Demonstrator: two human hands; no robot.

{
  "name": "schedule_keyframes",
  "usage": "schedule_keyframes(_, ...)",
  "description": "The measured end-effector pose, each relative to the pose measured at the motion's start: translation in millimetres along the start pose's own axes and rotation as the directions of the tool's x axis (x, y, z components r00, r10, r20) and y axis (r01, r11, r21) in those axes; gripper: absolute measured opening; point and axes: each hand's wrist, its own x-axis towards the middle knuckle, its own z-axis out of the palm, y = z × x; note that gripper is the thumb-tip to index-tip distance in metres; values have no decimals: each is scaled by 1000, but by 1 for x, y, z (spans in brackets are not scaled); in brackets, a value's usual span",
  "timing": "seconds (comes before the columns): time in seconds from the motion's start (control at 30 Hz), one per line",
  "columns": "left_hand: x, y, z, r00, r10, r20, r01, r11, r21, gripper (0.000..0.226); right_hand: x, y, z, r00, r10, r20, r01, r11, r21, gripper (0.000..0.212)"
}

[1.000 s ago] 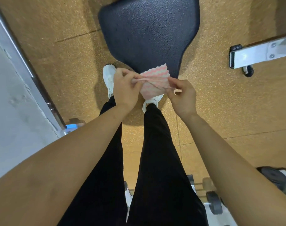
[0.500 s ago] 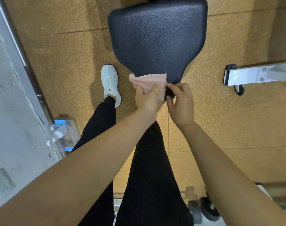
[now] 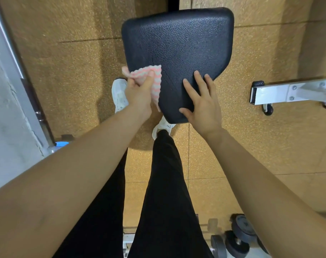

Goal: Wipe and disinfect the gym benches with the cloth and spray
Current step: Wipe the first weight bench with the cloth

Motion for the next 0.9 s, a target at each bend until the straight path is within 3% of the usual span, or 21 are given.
schedule_keyframes(0.07, 15, 19, -5, 994, 113, 15, -113, 993, 19, 81, 0, -1, -1, 1000, 8, -2, -8, 1000, 0, 84)
schedule_keyframes(0.2, 42, 56, -14, 957, 270, 107, -289, 926, 243, 68, 1, -4, -5, 1000, 29, 13, -29, 1000, 4, 84)
schedule_keyframes(0.3, 51, 87, -7, 893, 348, 286, -435, 828, 352, 35, 1, -6, -6, 999, 47, 13, -47, 999, 6, 84)
schedule_keyframes(0.37, 64, 104, 5, 820, 435, 371, -568, 692, 445, 28, 2, -7, -6, 998, 63, 10, -64, 998, 21, 83)
schedule_keyframes(0.43, 69, 118, 14, 722, 495, 483, -688, 443, 574, 35, 1, -9, -6, 998, 68, 13, -69, 997, 36, 84)
schedule_keyframes(0.53, 56, 133, 28, 622, 453, 639, -757, 137, 639, 35, 1, -10, -7, 997, 81, 16, -82, 995, 51, 83)
schedule_keyframes(0.63, 46, 144, 42, 585, 383, 715, -780, 24, 626, 45, 1, -10, -7, 996, 89, 13, -90, 994, 68, 84)
schedule_keyframes(0.8, 43, 143, 84, 423, 257, 869, -862, -183, 473, 55, -1, -5, 3, 997, 60, -38, -55, 991, 120, 86)
schedule_keyframes(0.9, 31, 138, 112, 327, 218, 919, -894, -243, 376, 52, -3, -4, 7, 996, 53, -67, -42, 987, 156, 83)
